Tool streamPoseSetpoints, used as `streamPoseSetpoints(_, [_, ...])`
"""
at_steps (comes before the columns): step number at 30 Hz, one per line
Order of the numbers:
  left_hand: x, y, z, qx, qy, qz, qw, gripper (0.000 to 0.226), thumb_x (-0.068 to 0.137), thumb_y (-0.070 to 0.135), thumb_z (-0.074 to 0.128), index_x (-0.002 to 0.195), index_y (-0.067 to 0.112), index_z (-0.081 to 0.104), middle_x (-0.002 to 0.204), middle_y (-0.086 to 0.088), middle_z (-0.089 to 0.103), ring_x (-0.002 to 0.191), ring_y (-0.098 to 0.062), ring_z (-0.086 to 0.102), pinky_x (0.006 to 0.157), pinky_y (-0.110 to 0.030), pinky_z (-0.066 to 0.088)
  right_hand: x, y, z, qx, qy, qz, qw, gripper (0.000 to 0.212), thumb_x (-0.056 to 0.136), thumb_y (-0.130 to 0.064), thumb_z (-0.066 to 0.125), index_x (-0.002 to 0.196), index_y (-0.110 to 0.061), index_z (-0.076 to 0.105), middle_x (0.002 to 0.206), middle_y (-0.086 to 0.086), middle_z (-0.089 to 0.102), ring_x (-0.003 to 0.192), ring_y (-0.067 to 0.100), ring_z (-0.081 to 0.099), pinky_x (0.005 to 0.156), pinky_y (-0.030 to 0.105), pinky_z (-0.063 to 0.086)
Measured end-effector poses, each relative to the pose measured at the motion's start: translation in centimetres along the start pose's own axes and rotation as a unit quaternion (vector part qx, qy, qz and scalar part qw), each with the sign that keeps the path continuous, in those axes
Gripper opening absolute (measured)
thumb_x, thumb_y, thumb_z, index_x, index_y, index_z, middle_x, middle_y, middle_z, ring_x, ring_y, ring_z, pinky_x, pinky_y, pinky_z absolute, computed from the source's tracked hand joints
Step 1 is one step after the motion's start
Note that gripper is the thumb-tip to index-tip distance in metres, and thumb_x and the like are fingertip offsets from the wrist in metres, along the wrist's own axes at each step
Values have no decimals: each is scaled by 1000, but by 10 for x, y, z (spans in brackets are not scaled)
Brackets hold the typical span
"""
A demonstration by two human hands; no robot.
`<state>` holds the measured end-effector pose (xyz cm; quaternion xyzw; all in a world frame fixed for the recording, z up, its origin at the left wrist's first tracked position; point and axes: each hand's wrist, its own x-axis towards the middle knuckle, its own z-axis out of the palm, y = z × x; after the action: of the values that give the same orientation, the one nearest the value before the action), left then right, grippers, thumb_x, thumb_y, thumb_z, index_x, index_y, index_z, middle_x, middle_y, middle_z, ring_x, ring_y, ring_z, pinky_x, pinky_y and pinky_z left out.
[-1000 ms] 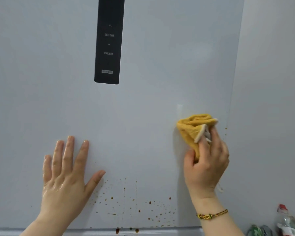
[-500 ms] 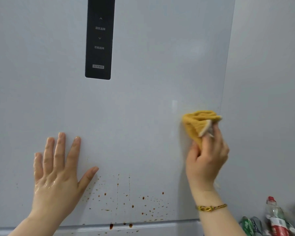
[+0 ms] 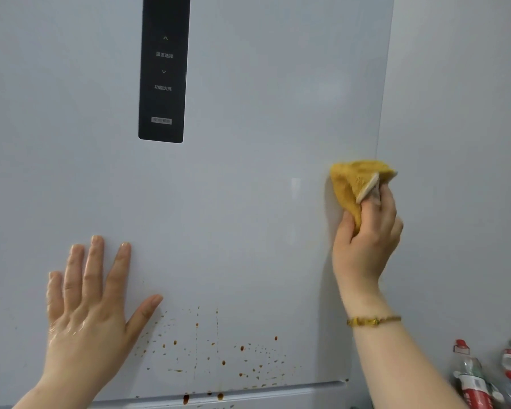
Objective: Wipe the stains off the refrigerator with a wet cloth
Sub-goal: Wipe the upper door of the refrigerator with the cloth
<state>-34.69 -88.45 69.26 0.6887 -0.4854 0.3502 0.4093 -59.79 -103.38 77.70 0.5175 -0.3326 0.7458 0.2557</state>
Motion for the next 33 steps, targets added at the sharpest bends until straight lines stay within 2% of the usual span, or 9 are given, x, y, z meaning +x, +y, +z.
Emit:
streamPoseSetpoints(6, [-2, 2, -2, -12, -8, -6, 1000, 80, 85, 70, 11, 136, 11, 31, 144, -17, 20, 134, -25, -1, 110, -22, -16, -115, 25, -36, -7, -62, -35, 997, 34, 85, -14, 39, 117, -7, 44, 129, 16, 38, 106, 34, 42, 89, 39, 31])
streamPoseSetpoints(10, [-1, 1, -3, -8, -11, -3, 1000, 79, 85, 69, 11, 136, 11, 30, 144, -16, 19, 134, -25, 0, 110, -23, -15, -88, 25, -30, -4, -56, -54, 997, 38, 81, -10, 41, 120, -7, 43, 129, 15, 37, 105, 33, 41, 89, 39, 30])
streamPoseSetpoints(14, [-4, -4, -3, 0, -15, 5, 1000, 77, 85, 69, 12, 137, 14, 29, 144, -16, 20, 134, -25, 1, 110, -22, -14, -26, 15, -12, 18, -35, -52, 998, 42, 80, -8, 42, 122, -10, 42, 129, 26, 49, 105, 32, 41, 89, 38, 33])
streamPoseSetpoints(18, [-3, -8, 2, -17, -1, -1, 1000, 74, 84, 71, 10, 138, 23, 24, 147, -10, 14, 136, -19, -3, 112, -38, 0, -13, 2, -4, 11, -17, -39, 999, 40, 81, -11, 44, 121, -15, 44, 129, 24, 51, 105, 33, 44, 86, 42, 39])
streamPoseSetpoints(22, [-1, -6, -1, -8, -8, 7, 1000, 75, 85, 69, 11, 137, 17, 27, 145, -12, 15, 135, -20, -3, 110, -22, -13, -79, 16, -22, -11, -52, -92, 994, 32, 92, -19, 37, 123, -13, 44, 130, 21, 48, 104, 34, 44, 83, 41, 34])
streamPoseSetpoints(25, [-3, -6, -2, -4, -20, 7, 1000, 75, 86, 68, 11, 137, 15, 27, 145, -13, 16, 134, -21, -3, 109, -20, -15, -152, 26, -46, -13, -133, -160, 978, 30, 98, -25, 28, 127, -21, 35, 149, 8, 27, 106, 33, 46, 80, 41, 41])
streamPoseSetpoints(27, [-3, -6, -3, -2, -25, 10, 1000, 76, 86, 67, 12, 137, 14, 28, 144, -14, 17, 134, -22, -2, 110, -20, -15, -178, 34, -54, -21, -153, -204, 967, 27, 99, -27, 27, 122, -23, 41, 156, -3, 12, 113, 31, 43, 89, 41, 37])
streamPoseSetpoints(30, [-3, -8, -5, 5, -22, 21, 1000, 73, 87, 65, 14, 137, 14, 30, 145, -13, 18, 134, -22, -1, 110, -19, -15, -167, 34, -56, -50, -145, -229, 961, 25, 99, -29, 27, 109, -25, 50, 155, -11, 8, 119, 25, 36, 109, 34, 16])
streamPoseSetpoints(33, [-6, -10, -7, -1, -9, 29, 1000, 68, 89, 62, 13, 136, 15, 31, 144, -13, 18, 134, -23, 2, 110, -17, -15, -122, 25, -45, -47, -110, -263, 957, 20, 98, -27, 34, 111, -27, 50, 152, -11, 21, 109, 28, 40, 106, 34, 18])
